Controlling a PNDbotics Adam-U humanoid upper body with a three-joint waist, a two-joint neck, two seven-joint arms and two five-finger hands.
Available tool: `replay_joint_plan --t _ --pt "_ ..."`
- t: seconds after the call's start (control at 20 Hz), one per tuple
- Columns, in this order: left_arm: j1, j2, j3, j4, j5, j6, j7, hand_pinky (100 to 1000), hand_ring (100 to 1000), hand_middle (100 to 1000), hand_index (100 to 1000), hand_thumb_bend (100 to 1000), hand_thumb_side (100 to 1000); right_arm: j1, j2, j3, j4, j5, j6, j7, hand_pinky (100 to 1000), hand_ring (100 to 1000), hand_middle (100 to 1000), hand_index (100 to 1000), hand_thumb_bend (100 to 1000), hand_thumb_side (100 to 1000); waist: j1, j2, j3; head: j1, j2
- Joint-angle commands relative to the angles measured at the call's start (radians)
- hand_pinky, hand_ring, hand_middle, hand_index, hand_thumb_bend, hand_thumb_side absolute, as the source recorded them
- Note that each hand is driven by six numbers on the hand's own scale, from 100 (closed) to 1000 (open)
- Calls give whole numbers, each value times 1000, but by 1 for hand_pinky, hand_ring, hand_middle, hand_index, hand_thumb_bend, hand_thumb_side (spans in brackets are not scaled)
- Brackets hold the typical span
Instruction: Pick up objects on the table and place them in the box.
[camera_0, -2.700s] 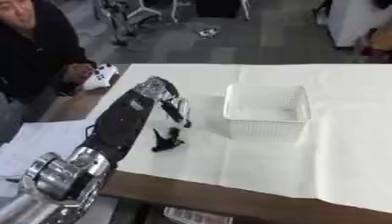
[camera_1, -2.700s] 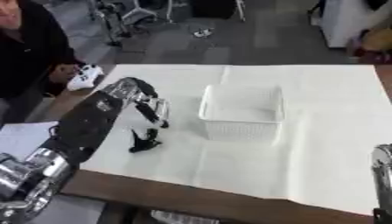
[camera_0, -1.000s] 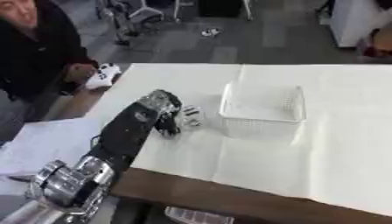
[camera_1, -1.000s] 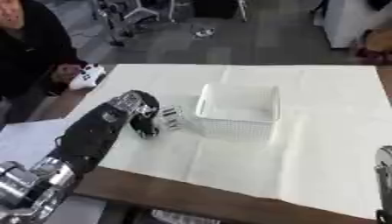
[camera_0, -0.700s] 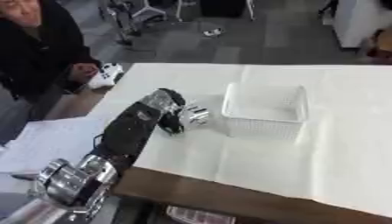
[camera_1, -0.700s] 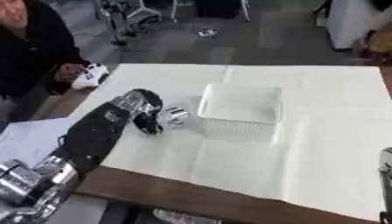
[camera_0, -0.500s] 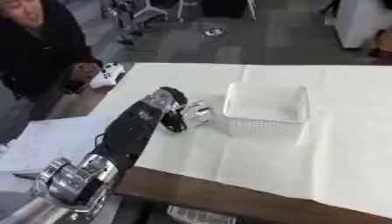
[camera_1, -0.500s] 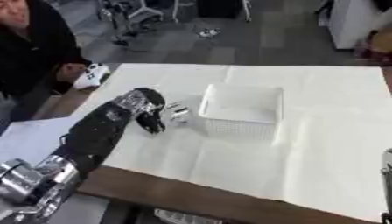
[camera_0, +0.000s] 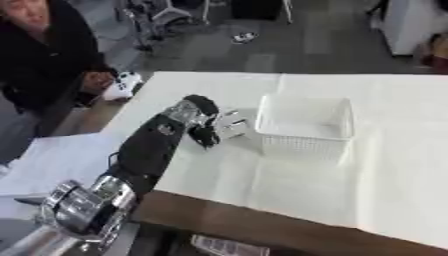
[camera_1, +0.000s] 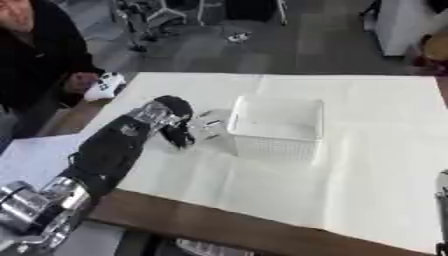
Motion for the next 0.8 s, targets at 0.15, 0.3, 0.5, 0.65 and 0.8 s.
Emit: replay_joint_plan --t 0.15,0.3,0.5,0.65,0.8 --pt "-22 30 -8 -14 13 14 64 100 100 100 164 100 538 -18 5 1 -13 3 -1 -2 431 528 568 824 248 1000 -2 -16 0 15 -4" --pt "-26 31 -8 -10 5 18 65 100 100 100 164 100 538 -18 5 1 -13 3 -2 -2 431 528 568 824 246 1000 -2 -17 0 16 -4" --pt "-31 35 -7 -12 1 20 72 100 100 100 163 100 539 -18 5 1 -13 4 -2 -3 431 528 568 824 246 1000 -1 -17 0 17 -3" --pt "-36 40 -8 -13 -3 22 75 100 100 100 163 100 540 -17 5 2 -13 4 -2 -3 432 528 569 824 246 1000 0 -18 0 18 -2" --pt "-44 45 -12 -14 -17 23 74 100 100 100 161 100 543 -17 5 2 -13 4 -2 -3 432 529 569 824 244 1000 1 -20 0 19 -1"
